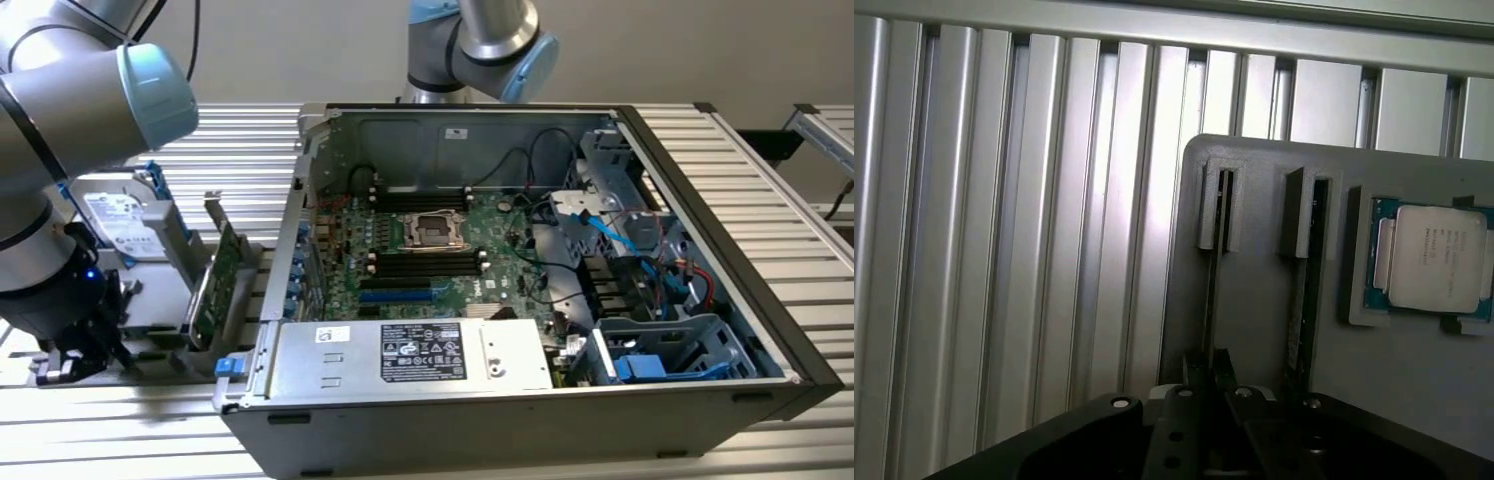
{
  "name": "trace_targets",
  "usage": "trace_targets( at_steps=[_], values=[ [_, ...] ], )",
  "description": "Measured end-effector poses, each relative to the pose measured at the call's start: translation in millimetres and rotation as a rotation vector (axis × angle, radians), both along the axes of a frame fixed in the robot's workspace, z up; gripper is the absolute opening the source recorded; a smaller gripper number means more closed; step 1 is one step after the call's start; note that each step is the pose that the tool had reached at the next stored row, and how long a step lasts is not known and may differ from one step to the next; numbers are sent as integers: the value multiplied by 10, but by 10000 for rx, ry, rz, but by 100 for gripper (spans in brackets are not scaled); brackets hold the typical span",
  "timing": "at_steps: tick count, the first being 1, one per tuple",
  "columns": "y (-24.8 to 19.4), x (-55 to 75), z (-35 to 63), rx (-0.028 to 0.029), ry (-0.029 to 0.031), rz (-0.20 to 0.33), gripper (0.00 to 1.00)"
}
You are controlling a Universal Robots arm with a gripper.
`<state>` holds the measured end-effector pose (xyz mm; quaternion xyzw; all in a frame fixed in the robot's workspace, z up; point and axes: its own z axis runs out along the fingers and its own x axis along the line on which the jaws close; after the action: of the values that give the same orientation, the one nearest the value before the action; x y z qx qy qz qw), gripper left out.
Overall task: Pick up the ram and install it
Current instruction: 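Pick up the ram and move it above insertion slot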
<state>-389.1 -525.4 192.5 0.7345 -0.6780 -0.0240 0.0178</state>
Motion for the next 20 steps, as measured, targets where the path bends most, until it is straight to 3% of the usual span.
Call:
trace_targets(
  at_steps=[11,20],
  values=[
    [0,0,0,0,-1,-16,14],
    [0,0,330,-2,1,-16,14]
  ],
)
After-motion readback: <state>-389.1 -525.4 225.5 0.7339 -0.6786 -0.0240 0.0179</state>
